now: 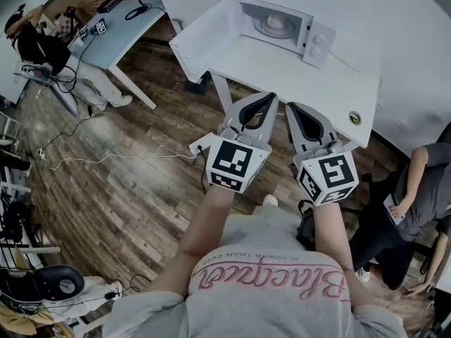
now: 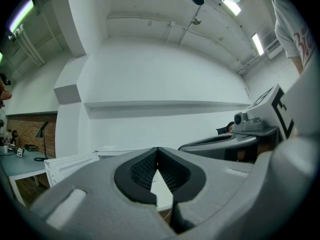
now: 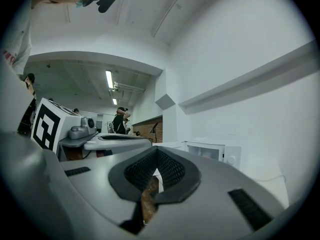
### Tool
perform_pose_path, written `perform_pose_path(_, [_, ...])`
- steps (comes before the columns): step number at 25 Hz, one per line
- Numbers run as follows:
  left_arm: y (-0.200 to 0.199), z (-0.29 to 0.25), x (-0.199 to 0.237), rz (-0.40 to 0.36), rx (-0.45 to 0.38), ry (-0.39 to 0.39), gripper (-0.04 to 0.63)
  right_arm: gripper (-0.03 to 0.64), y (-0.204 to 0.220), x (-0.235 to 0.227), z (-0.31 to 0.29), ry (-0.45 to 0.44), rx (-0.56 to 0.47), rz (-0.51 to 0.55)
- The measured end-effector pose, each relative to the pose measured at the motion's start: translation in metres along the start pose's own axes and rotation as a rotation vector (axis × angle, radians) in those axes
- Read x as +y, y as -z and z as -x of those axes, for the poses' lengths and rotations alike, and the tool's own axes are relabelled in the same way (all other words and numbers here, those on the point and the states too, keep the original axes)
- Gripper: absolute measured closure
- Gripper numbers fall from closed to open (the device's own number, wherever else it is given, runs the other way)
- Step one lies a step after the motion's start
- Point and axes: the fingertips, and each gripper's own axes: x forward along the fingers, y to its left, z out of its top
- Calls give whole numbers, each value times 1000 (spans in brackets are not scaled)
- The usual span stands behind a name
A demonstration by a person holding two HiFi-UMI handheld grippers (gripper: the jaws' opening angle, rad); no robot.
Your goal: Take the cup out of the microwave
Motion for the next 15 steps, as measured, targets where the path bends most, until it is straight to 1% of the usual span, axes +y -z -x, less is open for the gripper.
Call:
perform_pose_path(8, [-2,-48,14,-8,-19,-41,590,606,-3,-42,-23,-32,-11,19])
perform_pose_path(15, [3,-77,17,-9,-16,-54,590,606,1,-72,-37,-48,-11,16])
